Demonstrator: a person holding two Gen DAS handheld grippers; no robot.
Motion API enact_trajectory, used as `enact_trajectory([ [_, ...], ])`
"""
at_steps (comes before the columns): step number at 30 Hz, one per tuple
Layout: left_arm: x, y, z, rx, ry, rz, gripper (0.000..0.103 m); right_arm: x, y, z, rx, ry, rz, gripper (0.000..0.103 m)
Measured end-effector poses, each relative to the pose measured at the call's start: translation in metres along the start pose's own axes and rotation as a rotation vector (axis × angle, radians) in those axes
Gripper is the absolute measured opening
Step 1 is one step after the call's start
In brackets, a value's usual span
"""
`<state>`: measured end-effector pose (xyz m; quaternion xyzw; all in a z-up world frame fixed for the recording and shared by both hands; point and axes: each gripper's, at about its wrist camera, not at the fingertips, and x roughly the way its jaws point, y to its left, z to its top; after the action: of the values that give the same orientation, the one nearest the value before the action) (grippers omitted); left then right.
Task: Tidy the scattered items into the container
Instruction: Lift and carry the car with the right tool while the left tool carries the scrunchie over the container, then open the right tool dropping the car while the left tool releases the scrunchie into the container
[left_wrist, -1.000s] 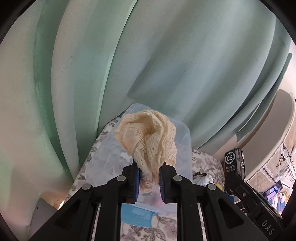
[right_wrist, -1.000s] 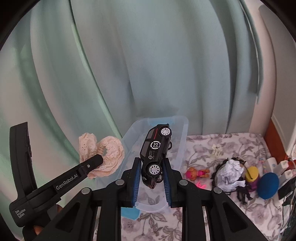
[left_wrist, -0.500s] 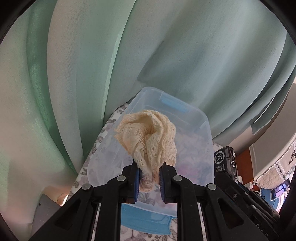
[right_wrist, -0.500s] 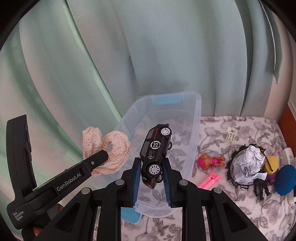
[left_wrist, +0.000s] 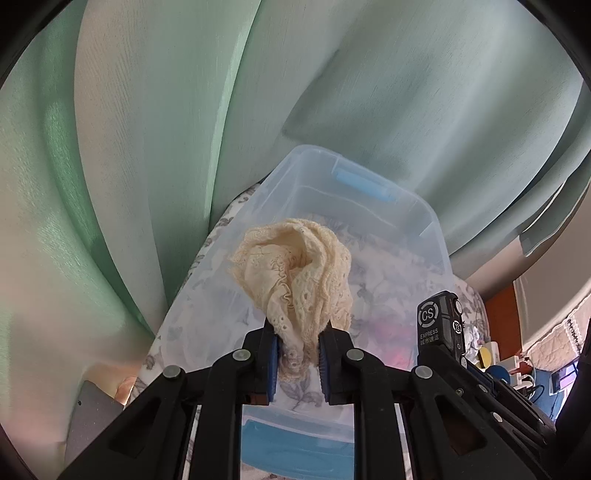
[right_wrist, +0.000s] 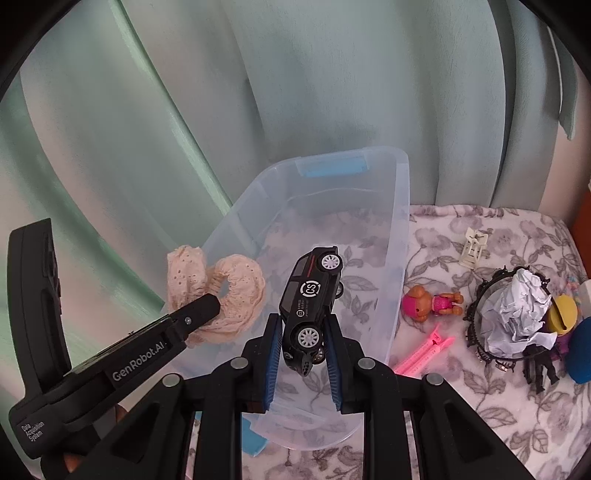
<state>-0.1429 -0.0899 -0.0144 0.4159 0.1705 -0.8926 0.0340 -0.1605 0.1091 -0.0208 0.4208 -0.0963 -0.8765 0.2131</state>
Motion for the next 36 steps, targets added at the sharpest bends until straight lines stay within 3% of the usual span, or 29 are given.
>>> enact_trajectory([
  [20, 0.011, -0.004, 0.000, 0.021, 0.023, 0.008, 0.021, 0.006, 0.019, 0.001, -0.017, 0.018, -0.021, 0.027],
  [24, 0.005, -0.006, 0.001, 0.026, 0.012, 0.003, 0.032, 0.001, 0.025, 0.002, -0.019, 0.009, -0.029, 0.027],
  [28, -0.002, -0.008, 0.002, 0.029, -0.004, 0.002, 0.050, -0.007, 0.022, 0.005, -0.011, -0.009, -0.032, 0.027],
  [31, -0.008, -0.011, 0.002, 0.036, -0.018, 0.001, 0.061, -0.016, 0.018, 0.005, -0.004, -0.027, -0.035, 0.037],
  [34, -0.014, -0.016, 0.002, 0.045, -0.026, 0.002, 0.062, -0.026, 0.014, 0.005, 0.000, -0.045, -0.038, 0.043],
  [36, -0.018, -0.019, 0.002, 0.052, -0.032, 0.002, 0.064, -0.035, 0.011, 0.004, 0.008, -0.067, -0.039, 0.052],
])
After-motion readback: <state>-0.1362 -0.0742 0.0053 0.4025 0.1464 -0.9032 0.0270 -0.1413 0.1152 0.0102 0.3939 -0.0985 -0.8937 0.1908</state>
